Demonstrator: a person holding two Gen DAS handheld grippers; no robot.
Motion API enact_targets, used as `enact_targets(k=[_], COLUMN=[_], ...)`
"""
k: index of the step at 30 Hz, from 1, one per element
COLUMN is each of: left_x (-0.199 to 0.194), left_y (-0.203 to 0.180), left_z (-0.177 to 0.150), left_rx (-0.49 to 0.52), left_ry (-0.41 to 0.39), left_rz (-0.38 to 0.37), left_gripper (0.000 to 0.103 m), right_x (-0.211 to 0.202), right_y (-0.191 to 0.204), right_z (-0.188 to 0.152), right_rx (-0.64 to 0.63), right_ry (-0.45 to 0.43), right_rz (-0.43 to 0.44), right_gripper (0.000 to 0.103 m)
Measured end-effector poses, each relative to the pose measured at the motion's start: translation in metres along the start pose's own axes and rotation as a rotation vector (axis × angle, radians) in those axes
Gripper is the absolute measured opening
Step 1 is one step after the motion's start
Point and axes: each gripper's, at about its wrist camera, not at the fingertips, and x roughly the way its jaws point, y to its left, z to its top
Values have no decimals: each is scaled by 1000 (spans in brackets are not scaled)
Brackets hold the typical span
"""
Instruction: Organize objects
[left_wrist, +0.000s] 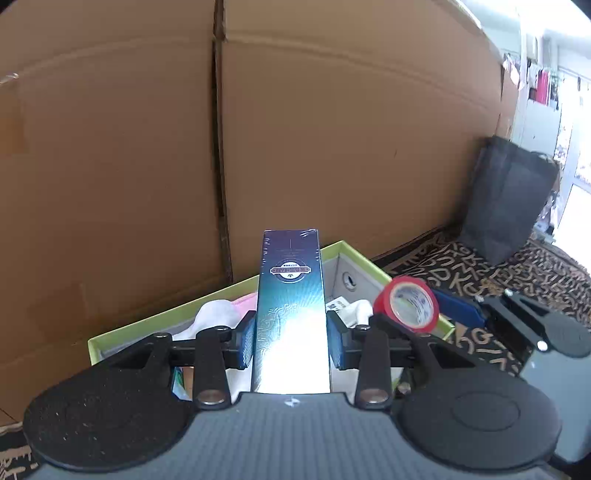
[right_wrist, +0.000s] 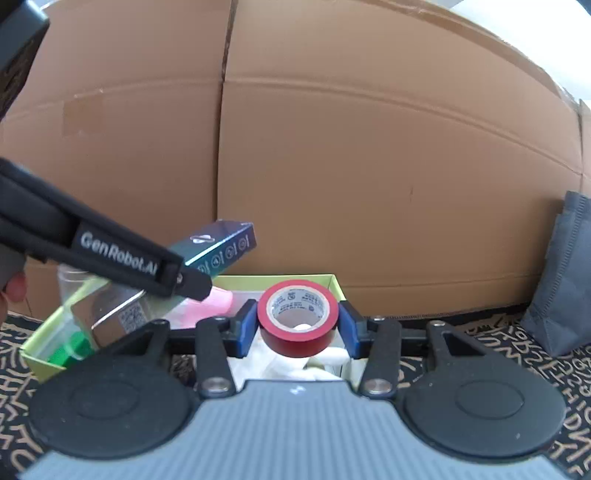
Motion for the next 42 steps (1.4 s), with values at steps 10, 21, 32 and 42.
enact_targets(k=[10,21,32,42], left_x=[-9,-69,-159,-170], left_y=[12,7,-3,-6], left_z=[-17,-54,-118,-151], left_rx=[-68,-103,-181,-185], left_ry=[-81,-174,-149,-56], left_rz=[-14,54,234,353], left_gripper=[97,97,103,103], right_x=[22,-31,-110,-147], right_y=[3,-6,11,24], right_z=[-18,-28,-32,-34], right_rx=[-50,3,15,17], right_ry=[-28,21,130,145], right_rz=[3,5,42,34], right_gripper=[102,103,103,103])
